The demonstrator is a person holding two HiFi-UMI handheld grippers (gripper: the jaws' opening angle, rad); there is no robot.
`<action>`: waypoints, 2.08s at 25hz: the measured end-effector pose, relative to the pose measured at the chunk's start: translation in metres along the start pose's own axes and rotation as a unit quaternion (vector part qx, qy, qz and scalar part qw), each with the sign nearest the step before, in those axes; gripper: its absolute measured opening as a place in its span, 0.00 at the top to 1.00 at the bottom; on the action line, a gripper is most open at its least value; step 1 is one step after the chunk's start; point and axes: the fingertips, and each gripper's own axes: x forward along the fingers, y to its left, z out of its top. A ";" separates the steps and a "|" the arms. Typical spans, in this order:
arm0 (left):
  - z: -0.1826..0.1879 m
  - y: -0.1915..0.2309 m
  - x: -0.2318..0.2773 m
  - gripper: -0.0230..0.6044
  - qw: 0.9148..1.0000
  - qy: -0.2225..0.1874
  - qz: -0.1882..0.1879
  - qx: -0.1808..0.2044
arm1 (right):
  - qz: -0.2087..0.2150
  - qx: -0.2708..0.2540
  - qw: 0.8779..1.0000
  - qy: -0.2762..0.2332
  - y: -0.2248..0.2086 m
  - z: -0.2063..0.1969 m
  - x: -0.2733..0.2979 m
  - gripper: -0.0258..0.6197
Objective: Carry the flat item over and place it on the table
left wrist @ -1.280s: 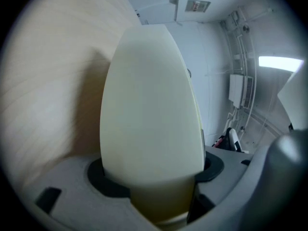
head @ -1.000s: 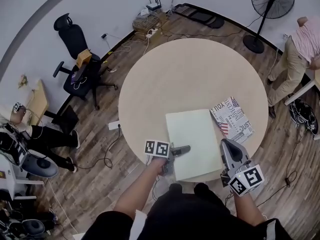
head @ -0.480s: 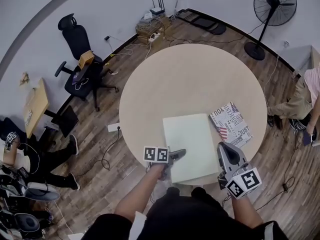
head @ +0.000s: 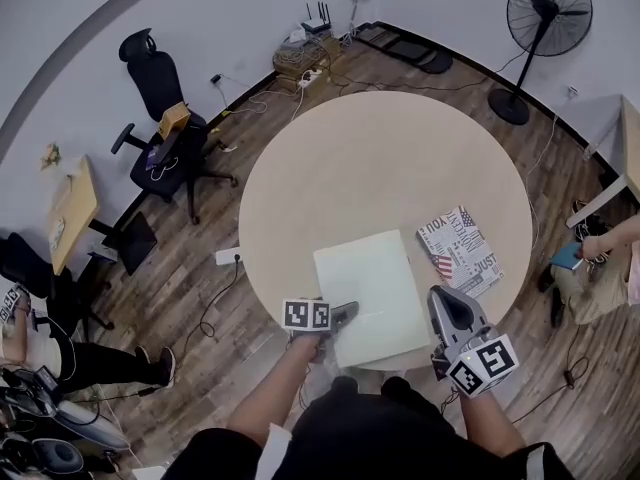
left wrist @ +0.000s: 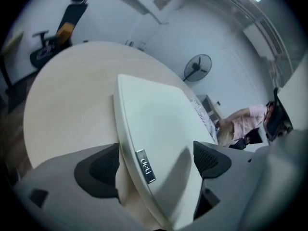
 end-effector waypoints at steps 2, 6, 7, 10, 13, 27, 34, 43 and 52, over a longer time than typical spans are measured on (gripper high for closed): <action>0.007 -0.002 -0.006 0.25 0.999 -0.011 0.023 0.038 | 0.001 0.000 1.000 0.000 0.003 0.000 0.000 0.96; 0.023 -0.010 -0.015 0.25 0.997 -0.040 0.035 0.061 | 0.007 -0.009 1.000 -0.002 0.007 0.001 0.001 0.96; 0.026 -0.013 -0.019 0.25 0.996 -0.048 0.040 0.070 | 0.008 -0.014 1.000 -0.002 0.008 0.001 0.002 0.96; 0.041 -0.024 -0.033 0.25 0.990 -0.081 0.052 0.107 | 0.008 -0.027 1.000 -0.003 0.008 0.004 0.003 0.96; 0.063 -0.042 -0.060 0.25 0.977 -0.146 0.065 0.143 | 0.005 -0.035 0.999 -0.005 0.005 0.008 0.004 0.96; 0.106 -0.088 -0.181 0.95 0.908 -0.366 0.110 0.171 | -0.014 -0.071 0.997 -0.020 0.009 0.019 0.010 0.96; 0.093 -0.092 -0.190 0.95 0.903 -0.378 0.092 0.182 | -0.022 -0.084 0.996 -0.016 0.012 0.027 0.016 0.96; 0.100 -0.113 -0.211 0.95 0.893 -0.406 0.057 0.183 | -0.031 -0.092 0.995 -0.033 0.000 0.039 0.014 0.96; 0.105 -0.106 -0.209 0.95 0.892 -0.406 0.066 0.187 | -0.046 -0.117 0.991 -0.050 -0.014 0.056 0.012 0.96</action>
